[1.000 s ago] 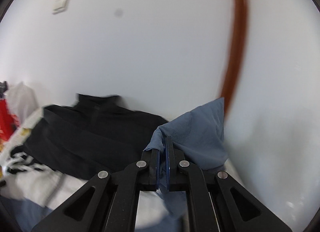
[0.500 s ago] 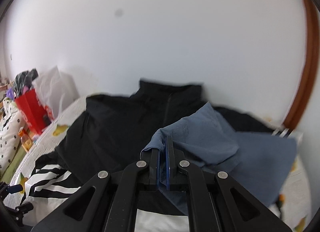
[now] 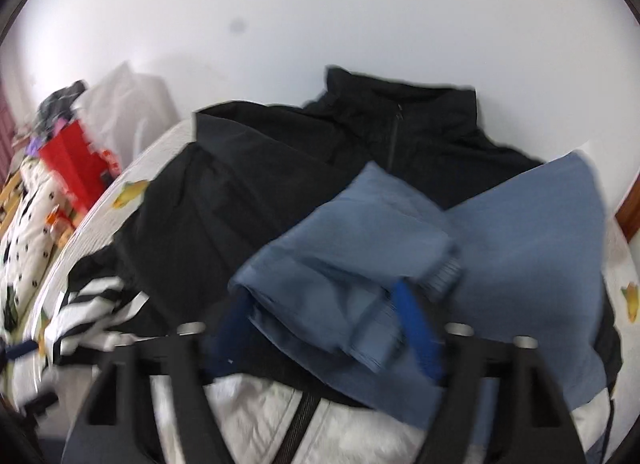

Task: Fold large clothes
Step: 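Carry the blue sleeve with the right tool across the jacket front and release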

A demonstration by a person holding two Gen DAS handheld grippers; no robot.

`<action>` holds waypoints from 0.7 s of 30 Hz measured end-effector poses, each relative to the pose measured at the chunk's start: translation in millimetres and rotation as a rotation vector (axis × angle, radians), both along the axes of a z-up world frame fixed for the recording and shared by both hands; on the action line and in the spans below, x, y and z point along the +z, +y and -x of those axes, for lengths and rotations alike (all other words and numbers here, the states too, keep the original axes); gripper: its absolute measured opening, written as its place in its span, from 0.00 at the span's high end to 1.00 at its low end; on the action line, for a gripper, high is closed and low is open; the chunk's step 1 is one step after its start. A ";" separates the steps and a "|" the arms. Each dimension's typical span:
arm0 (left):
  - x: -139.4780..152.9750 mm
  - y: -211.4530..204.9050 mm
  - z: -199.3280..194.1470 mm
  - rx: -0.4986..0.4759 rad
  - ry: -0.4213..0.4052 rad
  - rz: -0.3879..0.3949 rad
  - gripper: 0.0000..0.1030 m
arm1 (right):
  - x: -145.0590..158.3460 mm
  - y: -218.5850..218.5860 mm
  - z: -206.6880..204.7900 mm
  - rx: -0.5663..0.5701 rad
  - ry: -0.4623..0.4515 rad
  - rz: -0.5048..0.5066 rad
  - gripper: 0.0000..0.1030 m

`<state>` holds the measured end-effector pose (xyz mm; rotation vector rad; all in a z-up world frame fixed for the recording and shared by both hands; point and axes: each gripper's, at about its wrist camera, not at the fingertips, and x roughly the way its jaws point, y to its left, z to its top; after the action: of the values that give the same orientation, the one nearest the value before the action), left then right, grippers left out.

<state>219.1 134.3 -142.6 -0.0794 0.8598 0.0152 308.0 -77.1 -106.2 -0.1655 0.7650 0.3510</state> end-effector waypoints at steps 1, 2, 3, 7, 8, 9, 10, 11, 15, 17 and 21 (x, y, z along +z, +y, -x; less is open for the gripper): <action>2.0 -1.7 0.5 -0.004 -0.003 -0.007 0.30 | 4.8 -3.3 10.6 0.013 -0.021 0.009 0.19; 4.4 -3.2 1.4 -0.009 -0.009 -0.009 0.30 | 8.2 -6.3 18.9 0.018 -0.029 0.016 0.19; 7.6 -4.9 2.7 -0.014 -0.018 -0.005 0.30 | 11.7 -10.6 25.4 0.020 -0.032 0.015 0.19; 15.1 -15.3 3.8 -0.033 -0.010 -0.017 0.30 | 25.9 -39.4 57.2 -0.041 -0.058 0.034 0.19; 17.4 -18.5 4.5 -0.040 -0.015 -0.018 0.30 | 28.7 -48.3 64.6 -0.060 -0.069 0.040 0.19; 20.2 -23.3 4.6 -0.046 -0.018 -0.023 0.30 | 31.0 -57.9 71.9 -0.080 -0.081 0.044 0.19; 22.3 -27.1 4.4 -0.052 -0.021 -0.028 0.30 | 34.1 -70.6 80.1 -0.103 -0.095 0.043 0.19; 25.4 -32.2 4.2 -0.060 -0.028 -0.033 0.30 | 35.9 -80.2 86.2 -0.120 -0.106 0.046 0.19; 37.8 -53.7 1.6 -0.089 -0.053 -0.041 0.30 | 42.4 -125.2 113.2 -0.216 -0.134 0.064 0.19; 42.5 -62.9 -1.2 -0.094 -0.063 -0.047 0.30 | 41.8 -147.2 120.2 -0.274 -0.098 0.067 0.20; 50.6 -84.2 -13.3 -0.108 -0.068 -0.047 0.30 | 42.6 -190.2 134.4 -0.343 -0.038 -0.007 0.29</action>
<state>232.5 50.1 -91.9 0.0105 0.7949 -0.0686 173.6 -267.3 -63.6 -0.0317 0.7397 0.0250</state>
